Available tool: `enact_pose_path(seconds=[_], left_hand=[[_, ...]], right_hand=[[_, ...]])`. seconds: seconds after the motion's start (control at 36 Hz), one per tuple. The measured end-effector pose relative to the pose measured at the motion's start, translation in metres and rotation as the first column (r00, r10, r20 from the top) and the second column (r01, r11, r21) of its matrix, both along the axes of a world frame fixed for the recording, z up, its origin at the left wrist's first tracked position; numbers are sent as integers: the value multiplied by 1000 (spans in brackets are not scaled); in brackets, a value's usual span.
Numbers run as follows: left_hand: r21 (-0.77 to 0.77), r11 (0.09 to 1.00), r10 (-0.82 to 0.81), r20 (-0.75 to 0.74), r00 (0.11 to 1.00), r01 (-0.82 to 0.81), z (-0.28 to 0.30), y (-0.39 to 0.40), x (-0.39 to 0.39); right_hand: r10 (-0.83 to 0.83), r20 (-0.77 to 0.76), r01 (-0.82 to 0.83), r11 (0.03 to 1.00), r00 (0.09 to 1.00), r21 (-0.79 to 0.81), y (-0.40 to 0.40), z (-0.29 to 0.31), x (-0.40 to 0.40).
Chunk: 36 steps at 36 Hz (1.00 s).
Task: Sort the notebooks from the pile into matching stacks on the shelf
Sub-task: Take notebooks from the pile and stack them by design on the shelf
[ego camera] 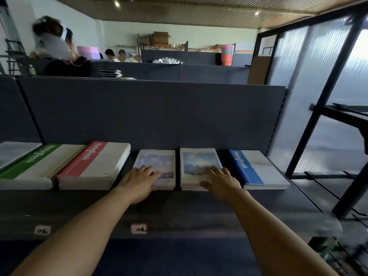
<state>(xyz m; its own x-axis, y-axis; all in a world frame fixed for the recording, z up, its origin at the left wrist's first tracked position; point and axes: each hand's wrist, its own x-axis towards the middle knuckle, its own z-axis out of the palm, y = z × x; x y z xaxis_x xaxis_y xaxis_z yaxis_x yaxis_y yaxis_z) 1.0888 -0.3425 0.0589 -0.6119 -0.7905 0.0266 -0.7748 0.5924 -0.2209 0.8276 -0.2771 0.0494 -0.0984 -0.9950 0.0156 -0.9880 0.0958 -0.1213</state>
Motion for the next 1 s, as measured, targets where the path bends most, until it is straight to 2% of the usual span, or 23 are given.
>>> enact_pose_path(seconds=[0.11,0.28,0.56,0.64,0.83,1.0], left_hand=[[18,1000,22,-33,999,-22,-2,3,-2],[61,995,85,-49,995,-82,6,1,-5],[-5,995,96,-91,991,-97,14,10,-17],[-11,995,102,-108,989,-103,19,17,-12],[-17,984,169,-228,959,-177,28,42,27],[-17,947,303,-273,913,-320,40,65,88]], right_hand=[[7,3,-7,1000,1000,-18,2,0,2],[57,-37,-54,996,998,73,-3,7,-7],[97,-215,-87,995,972,52,0,11,-4],[112,-196,-108,994,974,30,0,15,4],[237,-152,-257,957,960,-135,-8,23,62],[406,-100,-418,893,908,-171,-10,36,145]])
